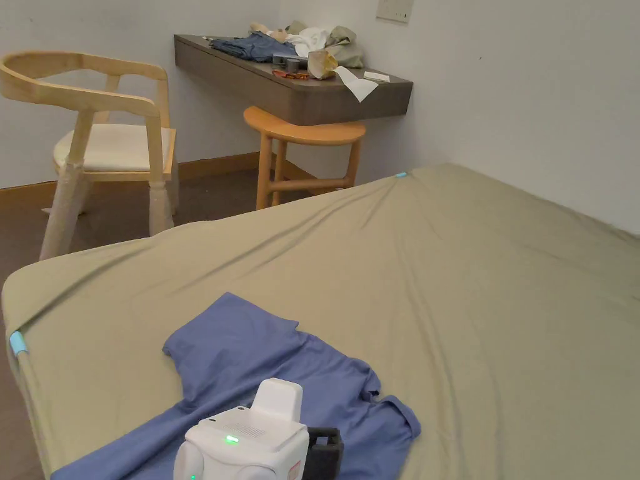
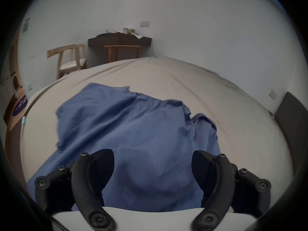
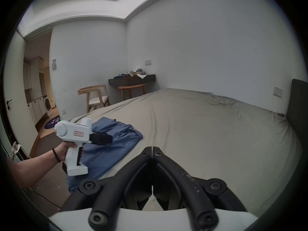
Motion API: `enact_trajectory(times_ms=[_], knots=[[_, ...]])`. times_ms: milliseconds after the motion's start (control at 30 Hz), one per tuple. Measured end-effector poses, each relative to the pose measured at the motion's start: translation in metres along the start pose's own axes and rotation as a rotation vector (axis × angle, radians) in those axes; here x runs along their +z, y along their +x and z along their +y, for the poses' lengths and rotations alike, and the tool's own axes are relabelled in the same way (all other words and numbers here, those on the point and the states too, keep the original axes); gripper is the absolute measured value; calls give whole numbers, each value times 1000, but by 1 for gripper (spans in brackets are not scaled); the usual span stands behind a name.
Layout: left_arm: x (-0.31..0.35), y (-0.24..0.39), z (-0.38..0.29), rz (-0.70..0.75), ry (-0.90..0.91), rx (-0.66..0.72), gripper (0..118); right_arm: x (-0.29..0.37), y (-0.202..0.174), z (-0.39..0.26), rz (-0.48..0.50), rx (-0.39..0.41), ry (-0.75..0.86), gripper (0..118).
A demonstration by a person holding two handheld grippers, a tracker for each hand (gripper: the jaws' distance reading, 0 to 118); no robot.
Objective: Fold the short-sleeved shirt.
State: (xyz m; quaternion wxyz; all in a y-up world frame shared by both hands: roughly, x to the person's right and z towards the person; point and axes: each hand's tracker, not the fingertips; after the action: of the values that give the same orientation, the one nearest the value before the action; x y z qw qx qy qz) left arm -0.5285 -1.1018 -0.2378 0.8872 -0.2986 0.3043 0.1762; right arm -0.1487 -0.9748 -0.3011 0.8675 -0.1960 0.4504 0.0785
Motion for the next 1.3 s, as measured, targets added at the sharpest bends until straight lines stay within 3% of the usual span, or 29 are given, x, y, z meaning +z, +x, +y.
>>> enact_trajectory(times_ms=[100,133,200,233,267,300,500,633,800,900,1033,1300], knots=[[-44,15,-7,111,-196,-74,99,3,9,-1,-27,-7,-11,2],[-40,25,-1,139,-146,-108,100,5,12,-3,-43,-13,-11,2],[-33,32,9,126,-147,-82,74,8,18,-5,-66,-30,-13,2],[-29,32,12,104,-146,-31,45,9,21,-6,-72,-41,-15,2],[-23,35,15,187,-125,-24,12,10,25,-7,-73,-57,-18,2],[-19,33,18,189,-119,-9,3,11,27,-9,-74,-68,-19,2],[2,24,30,19,-97,184,3,30,39,-15,-91,-117,0,2],[32,40,46,-223,-30,333,3,52,50,-16,-128,-165,31,2],[71,120,48,-380,-2,142,3,93,67,-23,-209,-205,74,2],[93,175,40,-567,-17,105,3,128,75,-25,-275,-210,108,2],[124,254,26,-836,-69,79,3,183,86,-33,-389,-223,150,2],[204,405,-43,-1206,-231,-100,3,295,95,-64,-649,-278,206,2]])
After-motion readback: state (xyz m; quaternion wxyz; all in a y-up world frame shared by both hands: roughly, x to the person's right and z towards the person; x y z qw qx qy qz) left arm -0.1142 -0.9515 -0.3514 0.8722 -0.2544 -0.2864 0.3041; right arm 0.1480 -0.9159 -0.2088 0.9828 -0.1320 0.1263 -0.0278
